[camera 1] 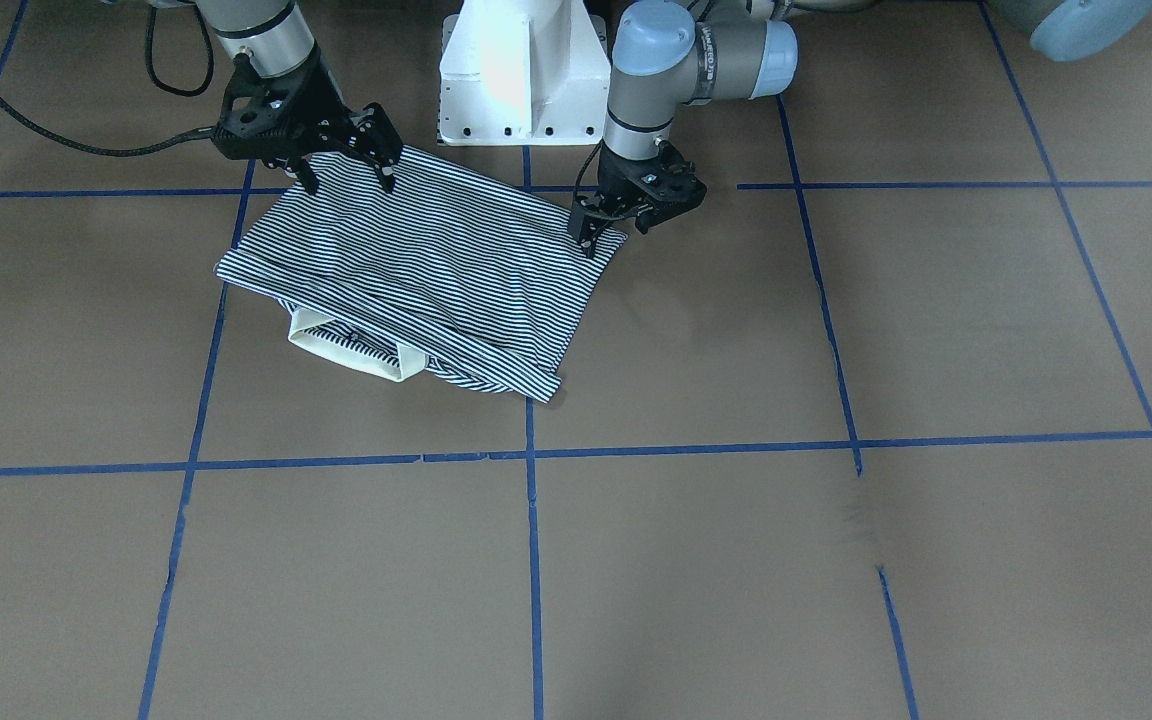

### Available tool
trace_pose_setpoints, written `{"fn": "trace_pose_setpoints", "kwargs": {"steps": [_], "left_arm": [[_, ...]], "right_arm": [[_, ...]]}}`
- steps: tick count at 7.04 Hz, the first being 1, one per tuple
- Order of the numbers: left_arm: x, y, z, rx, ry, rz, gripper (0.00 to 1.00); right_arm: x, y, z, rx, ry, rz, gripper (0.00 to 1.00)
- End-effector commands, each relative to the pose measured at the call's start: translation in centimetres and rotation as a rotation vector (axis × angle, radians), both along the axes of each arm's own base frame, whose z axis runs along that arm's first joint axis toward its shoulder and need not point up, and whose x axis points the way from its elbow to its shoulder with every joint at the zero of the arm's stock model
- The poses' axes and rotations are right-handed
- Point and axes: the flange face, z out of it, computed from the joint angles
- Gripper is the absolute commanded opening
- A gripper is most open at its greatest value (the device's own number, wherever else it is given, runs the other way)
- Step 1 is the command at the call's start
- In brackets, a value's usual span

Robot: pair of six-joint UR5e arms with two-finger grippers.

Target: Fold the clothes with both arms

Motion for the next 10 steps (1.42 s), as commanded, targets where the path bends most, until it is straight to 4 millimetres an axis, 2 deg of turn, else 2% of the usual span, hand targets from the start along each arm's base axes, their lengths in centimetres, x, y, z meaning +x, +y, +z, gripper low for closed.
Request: {"fn": "trace_pose_setpoints", "kwargs": {"steps": [1,3,4,6,7,8,10], "left_arm": [[0.6,1.0,-0.3,0.000,0.004,0.016,0.90],[0.7,1.2,-0.4,0.000,0.007,0.021,0.15],[0.4,1.3,-0.7,0.005,0.014,0.024,0.00],[-0.3,1.3,-2.0,0.012,0.039,0.024,0.00],[-0.9,0.7,-2.1,0.013,0.042,0.012,0.00],[-1.6,-0.8,-1.3,0.008,0.011,-0.012,0.00],[-3.1,-5.2,0.0,0.008,-0.023,-0.081,0.00]], "right_arm": [[0.0,0.0,0.2,-0.004,0.005,0.005,1.00],[0.0,0.0,0.3,-0.005,0.006,0.005,1.00],[0.0,0.0,0.2,-0.005,0.004,0.006,1.00],[0.0,0.0,0.5,-0.008,0.010,0.006,1.00],[-0.1,0.0,0.7,-0.011,0.014,0.005,1.00],[-0.6,-0.2,1.3,-0.017,0.028,0.007,1.00],[-0.2,-0.4,0.5,-0.009,0.010,0.011,1.00]]}}
